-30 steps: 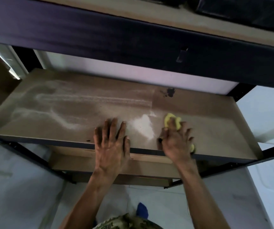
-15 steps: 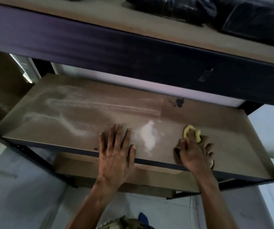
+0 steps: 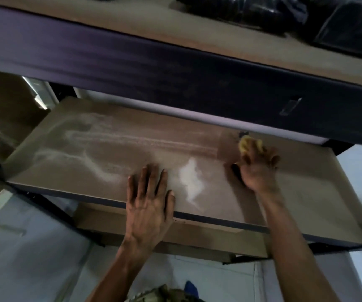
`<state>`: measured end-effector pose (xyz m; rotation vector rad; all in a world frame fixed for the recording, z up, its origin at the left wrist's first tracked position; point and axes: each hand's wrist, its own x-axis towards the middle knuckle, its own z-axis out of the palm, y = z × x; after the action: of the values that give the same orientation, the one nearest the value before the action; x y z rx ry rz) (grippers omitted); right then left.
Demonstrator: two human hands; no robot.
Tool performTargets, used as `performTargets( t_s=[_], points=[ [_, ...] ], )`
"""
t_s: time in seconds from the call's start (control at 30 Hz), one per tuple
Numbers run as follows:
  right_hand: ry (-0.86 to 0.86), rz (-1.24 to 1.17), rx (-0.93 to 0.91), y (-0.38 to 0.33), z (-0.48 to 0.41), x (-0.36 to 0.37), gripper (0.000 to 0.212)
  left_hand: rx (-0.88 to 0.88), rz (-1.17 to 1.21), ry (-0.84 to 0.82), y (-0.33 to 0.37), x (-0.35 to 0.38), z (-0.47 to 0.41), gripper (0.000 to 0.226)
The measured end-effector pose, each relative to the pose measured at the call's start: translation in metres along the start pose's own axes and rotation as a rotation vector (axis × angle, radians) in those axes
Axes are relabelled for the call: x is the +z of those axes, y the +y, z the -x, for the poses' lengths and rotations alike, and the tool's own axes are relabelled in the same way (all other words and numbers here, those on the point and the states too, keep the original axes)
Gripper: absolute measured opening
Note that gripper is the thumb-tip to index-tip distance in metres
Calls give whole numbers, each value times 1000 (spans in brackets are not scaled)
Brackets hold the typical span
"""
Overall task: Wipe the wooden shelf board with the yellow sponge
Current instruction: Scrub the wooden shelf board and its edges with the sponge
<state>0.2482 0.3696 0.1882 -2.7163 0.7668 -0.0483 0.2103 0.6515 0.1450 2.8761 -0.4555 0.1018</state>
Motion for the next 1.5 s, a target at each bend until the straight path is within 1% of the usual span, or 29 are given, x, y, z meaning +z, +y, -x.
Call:
performTargets(
  t_s=[0.03, 0.07, 0.1, 0.13, 0.2, 0.3, 0.37, 0.4, 0.43, 0.47, 0.53, 0.57, 0.6, 0.63, 0.67, 0.7, 0.77, 0.83, 0.9, 0.93, 1.0, 1.07, 1.1, 1.17, 1.2, 1.23, 1.33, 1.4, 1.5],
  points=[
    [-12, -9, 76, 6, -11, -1, 61, -7, 3, 3, 0, 1, 0, 63],
    [-21, 2, 111, 7, -16, 2, 61, -14, 12, 11, 1, 2, -1, 63],
    [-26, 38, 89, 5, -16, 7, 60, -17, 20, 18, 3, 2, -1, 63],
    [-29, 75, 13, 0, -13, 13, 58, -17, 23, 27, 3, 3, -1, 63],
    [-35, 123, -235, -19, -1, 25, 54, -12, 18, 47, 3, 4, -1, 62],
    [-102, 139, -513, -38, 18, 32, 52, -1, 18, 71, 1, 7, -1, 59],
    [-196, 43, -638, -33, 17, 26, 51, 5, 17, 76, 0, 8, -1, 59],
    [-214, -12, -644, -27, 8, 22, 51, 6, 18, 77, 0, 8, -1, 60],
    [-182, -26, -606, -20, -7, 18, 50, 4, 18, 75, 0, 8, -1, 61],
    [-105, 15, -535, -13, -25, 14, 50, -1, 18, 69, 1, 7, 0, 63],
    [35, 52, -306, -4, -57, 8, 50, -13, 23, 46, 2, 7, 0, 65],
    [57, 28, -199, -3, -67, 8, 50, -19, 31, 38, 2, 7, 0, 65],
    [54, 19, -135, -4, -73, 11, 50, -21, 39, 39, 2, 6, -1, 65],
    [35, 39, -121, -8, -74, 15, 51, -22, 41, 43, 2, 5, -1, 64],
    [10, 72, -160, -13, -71, 19, 51, -22, 40, 46, 3, 5, -1, 63],
    [-12, 104, -261, -19, -65, 22, 51, -22, 41, 51, 3, 5, -1, 63],
    [-74, 124, -545, -33, -42, 28, 50, -18, 45, 64, 3, 6, -1, 62],
    [-139, 92, -747, -40, -13, 32, 50, -11, 41, 64, 2, 7, -1, 62],
    [-170, 50, -894, -37, 5, 32, 49, -12, 33, 60, 1, 7, -1, 63],
    [-178, 15, -929, -35, 5, 29, 48, -13, 32, 57, 1, 8, -1, 64],
    [-106, -69, -882, -33, -15, 21, 46, -13, 37, 54, 2, 8, -1, 65],
    [53, -59, -708, -34, -49, 18, 45, -17, 45, 53, 2, 8, -1, 66],
    [87, -39, -594, -36, -63, 18, 45, -20, 48, 54, 2, 7, -1, 66],
    [42, 9, -402, -46, -81, 22, 46, -23, 48, 55, 2, 8, -2, 66],
    [17, 50, -376, -53, -83, 26, 47, -22, 44, 54, 2, 8, -2, 66],
    [1, 91, -420, -60, -81, 29, 48, -20, 40, 53, 2, 8, -2, 66],
    [-109, 89, -751, -79, -55, 33, 47, -18, 52, 78, 2, 9, -1, 64],
    [-193, 72, -926, -80, -32, 33, 47, -11, 46, 85, 2, 7, 0, 63],
    [-287, -1, -1084, -67, -12, 29, 43, -8, 39, 85, 3, 6, 1, 62]
  ],
)
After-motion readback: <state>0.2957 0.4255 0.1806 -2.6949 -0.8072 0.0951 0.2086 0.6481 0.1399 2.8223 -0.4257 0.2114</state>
